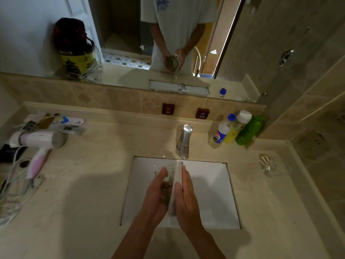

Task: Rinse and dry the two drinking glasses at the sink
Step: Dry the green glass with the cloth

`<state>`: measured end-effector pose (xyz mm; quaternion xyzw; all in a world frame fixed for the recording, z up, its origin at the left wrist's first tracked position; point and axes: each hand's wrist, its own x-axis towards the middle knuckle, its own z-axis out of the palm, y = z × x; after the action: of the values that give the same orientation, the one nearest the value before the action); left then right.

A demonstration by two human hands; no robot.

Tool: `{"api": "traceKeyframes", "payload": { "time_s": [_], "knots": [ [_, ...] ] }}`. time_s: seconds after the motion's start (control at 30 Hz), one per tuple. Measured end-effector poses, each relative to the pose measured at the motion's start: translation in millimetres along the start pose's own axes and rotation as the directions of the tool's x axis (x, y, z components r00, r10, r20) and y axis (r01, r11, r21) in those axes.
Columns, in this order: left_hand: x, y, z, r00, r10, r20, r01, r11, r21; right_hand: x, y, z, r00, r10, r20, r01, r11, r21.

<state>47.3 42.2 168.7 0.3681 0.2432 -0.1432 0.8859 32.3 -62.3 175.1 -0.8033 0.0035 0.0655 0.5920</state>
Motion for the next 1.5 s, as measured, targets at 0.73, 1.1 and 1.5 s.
{"api": "traceKeyframes", "payload": {
  "time_s": [0.73,1.1,1.5],
  "knots": [
    [0.5,-15.2,5.6,0.998,0.056,-0.015,-0.057,0.997,-0.047,-6.1,-12.7,-10.5,0.999,-0.037,0.013,0.038,0.993,-0.11],
    [-3.8,-10.5,8.0,0.995,-0.007,0.097,0.007,1.0,0.005,34.0,-51.6,-40.4,0.91,0.407,0.08,-0.414,0.901,0.13],
    [7.4,-27.6,19.3,0.98,0.06,-0.187,-0.049,0.997,0.062,-3.6,-11.6,-13.6,0.999,0.016,-0.048,-0.022,0.99,-0.141]
  ]
}}
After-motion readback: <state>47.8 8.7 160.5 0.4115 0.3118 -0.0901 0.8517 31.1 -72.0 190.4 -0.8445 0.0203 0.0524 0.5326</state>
